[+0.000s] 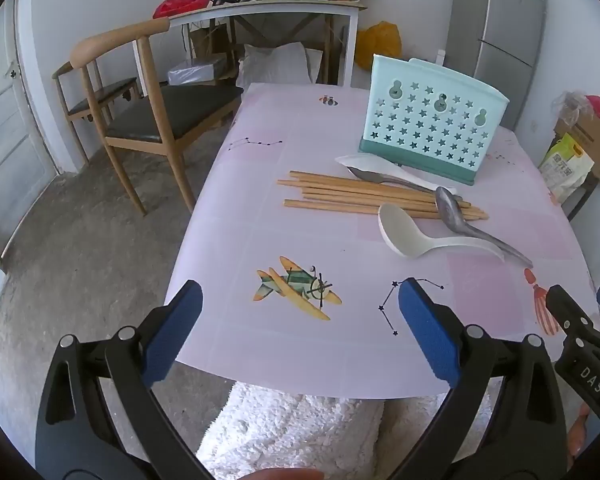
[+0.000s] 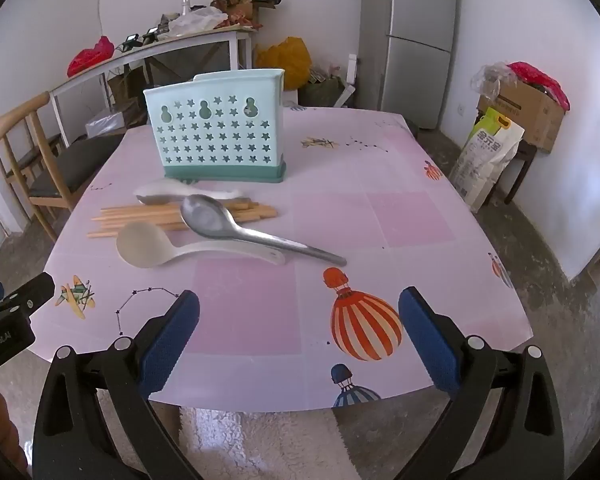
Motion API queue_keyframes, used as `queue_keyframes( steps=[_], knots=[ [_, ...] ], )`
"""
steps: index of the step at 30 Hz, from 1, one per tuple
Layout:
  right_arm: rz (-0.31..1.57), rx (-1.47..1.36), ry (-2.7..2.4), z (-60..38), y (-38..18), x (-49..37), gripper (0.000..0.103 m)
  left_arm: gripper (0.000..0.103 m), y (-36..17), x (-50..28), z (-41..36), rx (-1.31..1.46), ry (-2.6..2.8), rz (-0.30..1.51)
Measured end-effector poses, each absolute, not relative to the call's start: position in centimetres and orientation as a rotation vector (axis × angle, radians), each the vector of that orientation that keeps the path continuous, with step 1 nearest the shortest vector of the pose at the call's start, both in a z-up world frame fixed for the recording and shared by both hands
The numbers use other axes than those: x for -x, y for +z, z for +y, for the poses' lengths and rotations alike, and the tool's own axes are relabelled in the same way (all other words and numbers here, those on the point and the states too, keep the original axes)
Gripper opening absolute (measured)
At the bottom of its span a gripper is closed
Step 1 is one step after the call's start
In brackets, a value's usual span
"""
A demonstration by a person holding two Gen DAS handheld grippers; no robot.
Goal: Organize utensils
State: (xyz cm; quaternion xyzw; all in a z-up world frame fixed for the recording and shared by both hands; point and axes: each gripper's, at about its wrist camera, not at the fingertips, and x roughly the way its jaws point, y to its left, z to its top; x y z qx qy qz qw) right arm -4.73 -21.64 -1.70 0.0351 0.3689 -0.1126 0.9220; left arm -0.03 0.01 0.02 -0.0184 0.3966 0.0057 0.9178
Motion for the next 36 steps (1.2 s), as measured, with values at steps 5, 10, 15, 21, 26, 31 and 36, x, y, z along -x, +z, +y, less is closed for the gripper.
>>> queue_keyframes(
  steps=[5, 10, 15, 21, 26, 31, 36],
  knots=[
    [0.757, -0.068, -0.233, -21.51, -1.62, 4.74, 0.097, 0.095, 0.03, 0.03, -0.04, 0.033, 0.017, 0.820],
    [0.755, -0.068, -0.233, -21.42, -1.53, 4.78, 0.097, 0.095, 0.01, -0.01, 0.03, 0.038, 0.010, 0.822],
    [0.753, -0.065, -0.234, -21.38, -1.47, 4.82, 0.097, 0.095, 0.09, -0.08, 0.05, 0.038, 0.008, 0.821],
    [0.751, -0.064, -0.234, -21.35, -1.38, 4.86, 0.097, 0.095, 0.07, -0.04, -0.01, 0.034, 0.007, 0.819],
    [0.751, -0.064, -0.234, -21.30, -1.29, 4.85, 0.097, 0.095, 0.30, 0.13, -0.04, 0.034, 0.005, 0.817],
    [0.750, -0.064, -0.234, -21.29, -1.20, 4.85, 0.097, 0.095, 0.44, 0.18, -0.12, 0.035, 0.006, 0.815],
    [0.748, -0.063, -0.235, -21.26, -1.08, 4.90, 0.097, 0.095, 0.63, 0.16, -0.17, 0.035, 0.007, 0.813]
  ],
)
